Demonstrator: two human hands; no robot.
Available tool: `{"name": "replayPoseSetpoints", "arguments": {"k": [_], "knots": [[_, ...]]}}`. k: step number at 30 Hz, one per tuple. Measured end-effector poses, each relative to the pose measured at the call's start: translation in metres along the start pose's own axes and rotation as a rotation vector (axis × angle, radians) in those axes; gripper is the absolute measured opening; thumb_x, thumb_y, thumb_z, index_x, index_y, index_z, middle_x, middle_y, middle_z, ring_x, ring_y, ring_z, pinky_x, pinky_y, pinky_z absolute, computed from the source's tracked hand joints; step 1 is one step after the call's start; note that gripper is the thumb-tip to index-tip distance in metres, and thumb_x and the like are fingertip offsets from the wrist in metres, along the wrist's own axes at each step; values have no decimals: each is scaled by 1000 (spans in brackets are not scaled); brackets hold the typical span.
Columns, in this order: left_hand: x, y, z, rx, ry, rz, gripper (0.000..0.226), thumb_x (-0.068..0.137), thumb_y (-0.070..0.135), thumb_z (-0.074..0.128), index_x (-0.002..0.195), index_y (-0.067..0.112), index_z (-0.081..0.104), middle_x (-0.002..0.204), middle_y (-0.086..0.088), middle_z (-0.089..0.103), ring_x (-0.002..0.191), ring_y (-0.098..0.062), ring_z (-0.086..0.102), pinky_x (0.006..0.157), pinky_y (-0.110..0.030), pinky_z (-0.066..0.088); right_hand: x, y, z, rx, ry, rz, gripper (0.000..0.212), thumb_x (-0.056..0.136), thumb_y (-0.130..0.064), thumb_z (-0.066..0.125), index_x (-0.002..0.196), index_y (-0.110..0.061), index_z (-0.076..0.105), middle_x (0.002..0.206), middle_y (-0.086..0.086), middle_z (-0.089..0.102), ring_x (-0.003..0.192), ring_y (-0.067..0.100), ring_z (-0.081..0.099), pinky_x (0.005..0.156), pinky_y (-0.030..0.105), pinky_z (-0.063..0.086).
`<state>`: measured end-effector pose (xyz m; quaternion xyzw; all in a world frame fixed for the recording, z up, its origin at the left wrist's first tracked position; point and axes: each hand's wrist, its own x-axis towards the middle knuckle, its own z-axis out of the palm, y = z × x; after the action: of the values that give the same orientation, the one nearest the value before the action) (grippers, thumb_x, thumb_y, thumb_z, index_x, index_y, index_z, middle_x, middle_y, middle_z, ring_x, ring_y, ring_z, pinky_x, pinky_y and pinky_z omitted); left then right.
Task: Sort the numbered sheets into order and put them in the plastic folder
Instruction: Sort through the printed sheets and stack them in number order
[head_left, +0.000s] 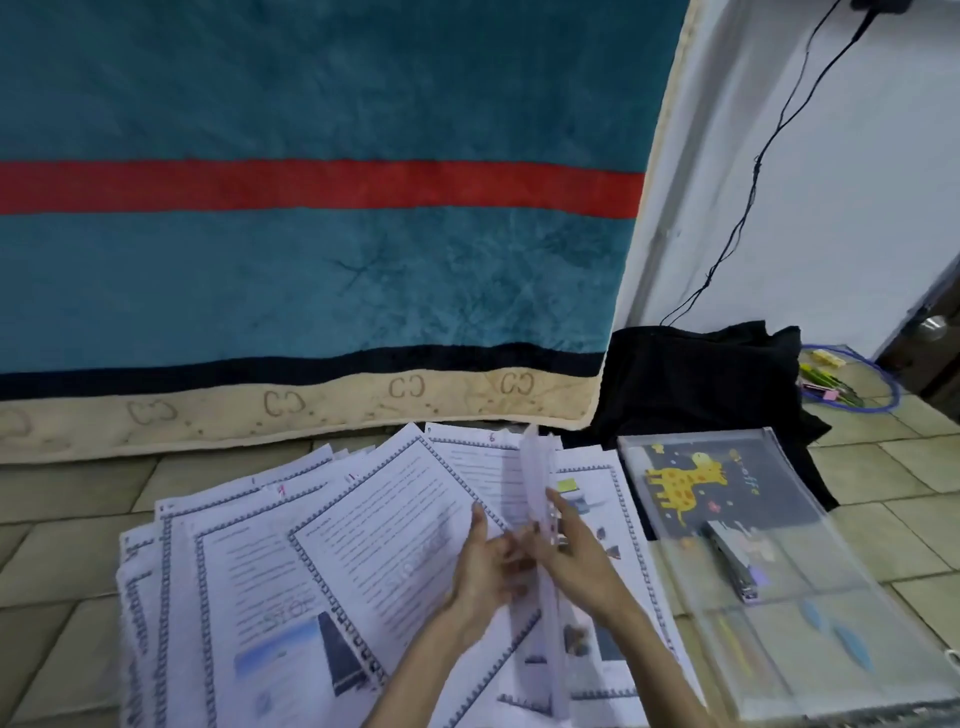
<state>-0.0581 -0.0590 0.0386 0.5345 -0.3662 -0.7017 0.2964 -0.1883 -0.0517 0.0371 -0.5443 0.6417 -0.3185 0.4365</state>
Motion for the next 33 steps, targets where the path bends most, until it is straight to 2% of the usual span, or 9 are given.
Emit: {"name": "replayPoseSetpoints", "arguments": {"k": [4, 8, 13, 17, 22, 26, 28, 30, 33], "knots": [[-17, -16, -43, 334, 368, 149, 31, 95, 40, 46, 117, 23, 61, 142, -5, 46, 128, -20, 44, 103, -31, 36, 7, 14, -12, -75, 154, -179, 72, 90, 7, 45, 147, -29, 18, 146, -14, 26, 112, 26, 56, 74, 17, 42], [-37, -26, -83, 508, 917, -13, 79, 82, 33, 68, 146, 16, 25, 156, -15, 4, 141, -40, 10, 107, -52, 29, 11, 24, -27, -5, 110, -150, 49, 92, 5, 47, 119, -36, 48, 131, -9, 46, 131, 24, 43, 86, 18, 40], [-33, -19, -96, -23, 918, -13, 96, 76, 10, 75, 148, 9, 10, 143, -27, 36, 127, -41, 42, 101, -50, 40, 3, 21, -21, 25, -27, -83, 67, 93, -21, 53, 136, -49, 10, 137, -1, 38, 113, 10, 50, 81, 12, 44], [-39, -19, -102, 0, 776, 65, 27, 86, 16, 66, 109, 5, 59, 110, -22, 66, 76, -23, 62, 76, -41, 55, -1, 14, -15, -101, -121, -35, 69, 75, -77, 41, 132, -67, 3, 118, -12, 61, 116, 17, 57, 99, 45, 45], [-50, 12, -69, -180, 376, 177, 42, 91, 54, 42, 110, 23, 62, 105, 4, 65, 98, -19, 62, 77, -39, 56, -16, -17, 6, -134, -220, -153, 76, 81, -64, 47, 143, -48, 7, 139, -16, 39, 125, 5, 42, 96, 27, 36], [-42, 26, -45, -175, 145, 214, 45, 93, 56, 34, 116, 25, 59, 109, 10, 62, 109, -15, 59, 81, -34, 55, -26, -26, 26, -236, -184, -349, 98, 86, -24, 65, 135, -61, -11, 108, -28, 53, 76, -12, 49, 69, 7, 39], [-38, 21, -50, -115, 209, 259, 34, 94, 45, 44, 114, 23, 60, 112, 6, 64, 109, -16, 60, 83, -29, 53, -26, -23, 21, -325, -54, -412, 98, 90, -5, 55, 130, -68, -10, 78, 6, 67, 53, 7, 56, 49, 12, 34], [-34, 5, -71, 169, 463, 306, 32, 94, 32, 51, 123, 19, 57, 129, 1, 58, 115, -15, 56, 92, -28, 48, -26, -21, 10, -358, 12, -398, 92, 90, -1, 50, 133, -65, -1, 111, 29, 61, 59, 25, 61, 50, 23, 38], [-39, -22, -117, 577, 871, 121, 47, 92, 30, 53, 136, 19, 42, 149, -8, 33, 129, -29, 42, 102, -42, 42, -28, -21, 5, -369, -10, -443, 93, 90, -1, 50, 131, -69, 1, 136, -6, 54, 75, 40, 61, 52, 25, 36]]}}
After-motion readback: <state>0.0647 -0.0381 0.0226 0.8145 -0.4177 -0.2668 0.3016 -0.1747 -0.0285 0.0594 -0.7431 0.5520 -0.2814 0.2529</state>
